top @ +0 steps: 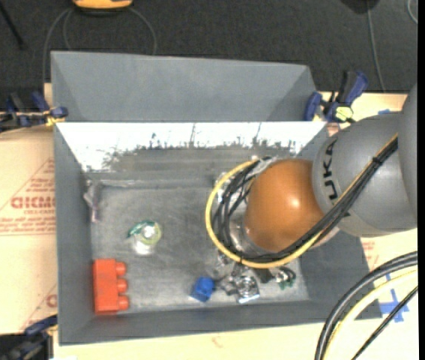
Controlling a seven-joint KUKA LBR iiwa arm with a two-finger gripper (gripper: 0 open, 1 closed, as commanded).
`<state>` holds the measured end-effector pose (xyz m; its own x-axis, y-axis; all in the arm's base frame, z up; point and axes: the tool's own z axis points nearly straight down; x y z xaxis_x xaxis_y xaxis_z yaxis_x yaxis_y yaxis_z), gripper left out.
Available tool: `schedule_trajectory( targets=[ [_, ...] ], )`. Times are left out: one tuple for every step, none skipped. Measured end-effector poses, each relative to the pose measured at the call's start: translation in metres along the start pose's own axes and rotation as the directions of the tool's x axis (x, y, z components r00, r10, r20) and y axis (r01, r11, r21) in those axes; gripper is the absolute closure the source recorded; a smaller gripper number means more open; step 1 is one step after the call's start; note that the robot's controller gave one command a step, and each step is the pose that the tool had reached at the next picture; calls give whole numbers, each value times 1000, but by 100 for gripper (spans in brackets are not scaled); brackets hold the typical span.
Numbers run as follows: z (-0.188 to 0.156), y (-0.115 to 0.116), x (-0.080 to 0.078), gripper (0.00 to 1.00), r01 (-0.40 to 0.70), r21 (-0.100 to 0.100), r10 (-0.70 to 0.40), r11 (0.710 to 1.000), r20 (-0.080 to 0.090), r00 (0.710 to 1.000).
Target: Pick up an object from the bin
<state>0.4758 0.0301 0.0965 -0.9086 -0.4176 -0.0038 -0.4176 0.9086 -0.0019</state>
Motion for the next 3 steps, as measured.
schedule_trajectory(
  targets=[
    [19,8,-13,100,28,2,-28,1000,-9,1000],
    [20,9,-18,0,27,5,-27,1000,19,999],
    [21,55,-56,0,-10,4,10,1000,0,1000]
  ],
)
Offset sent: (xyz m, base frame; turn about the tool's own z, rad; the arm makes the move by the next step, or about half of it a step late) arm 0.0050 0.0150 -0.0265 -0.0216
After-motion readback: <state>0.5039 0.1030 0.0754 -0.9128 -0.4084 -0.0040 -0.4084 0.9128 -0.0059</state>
